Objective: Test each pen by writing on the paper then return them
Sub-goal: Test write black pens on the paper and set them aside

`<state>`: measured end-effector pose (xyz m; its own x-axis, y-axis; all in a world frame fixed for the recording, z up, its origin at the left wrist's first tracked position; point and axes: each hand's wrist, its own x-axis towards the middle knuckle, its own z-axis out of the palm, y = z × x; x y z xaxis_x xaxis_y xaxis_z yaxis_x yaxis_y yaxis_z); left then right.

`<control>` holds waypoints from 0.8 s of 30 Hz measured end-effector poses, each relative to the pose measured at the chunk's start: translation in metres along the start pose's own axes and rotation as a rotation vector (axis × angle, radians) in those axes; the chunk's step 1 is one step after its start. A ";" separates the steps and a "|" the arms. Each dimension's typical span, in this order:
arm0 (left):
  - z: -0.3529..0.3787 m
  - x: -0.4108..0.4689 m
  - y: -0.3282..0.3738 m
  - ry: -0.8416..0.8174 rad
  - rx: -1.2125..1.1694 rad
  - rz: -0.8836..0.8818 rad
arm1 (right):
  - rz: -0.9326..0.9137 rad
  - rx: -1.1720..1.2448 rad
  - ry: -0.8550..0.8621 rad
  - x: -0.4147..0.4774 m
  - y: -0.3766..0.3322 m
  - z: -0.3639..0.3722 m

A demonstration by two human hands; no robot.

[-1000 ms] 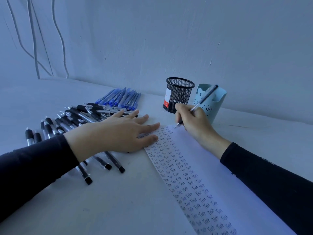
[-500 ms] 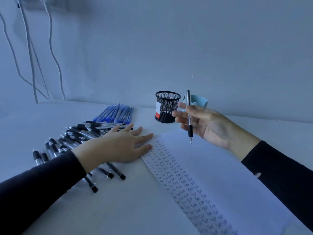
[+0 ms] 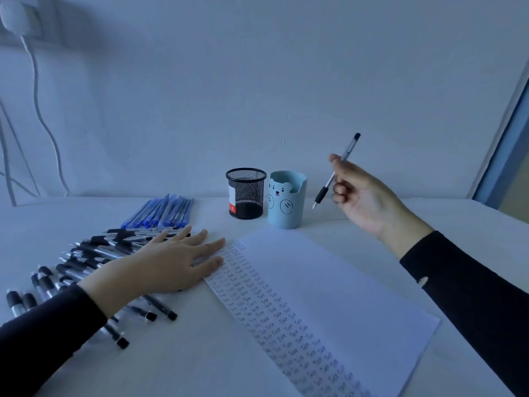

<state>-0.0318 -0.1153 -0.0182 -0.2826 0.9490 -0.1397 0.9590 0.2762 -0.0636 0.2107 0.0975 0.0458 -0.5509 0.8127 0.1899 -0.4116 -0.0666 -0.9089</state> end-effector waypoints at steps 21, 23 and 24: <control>0.002 0.003 -0.004 0.001 0.011 0.013 | -0.282 -1.461 0.086 0.016 0.067 -0.052; 0.002 0.002 -0.003 -0.004 0.008 0.007 | -0.311 -1.430 0.064 0.015 0.067 -0.055; 0.002 0.002 -0.003 -0.006 0.005 0.006 | -0.304 -1.459 0.054 0.015 0.068 -0.057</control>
<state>-0.0349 -0.1145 -0.0203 -0.2773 0.9497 -0.1458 0.9605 0.2700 -0.0676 0.2158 0.1378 -0.0344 -0.5390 0.7111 0.4514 0.5859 0.7016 -0.4057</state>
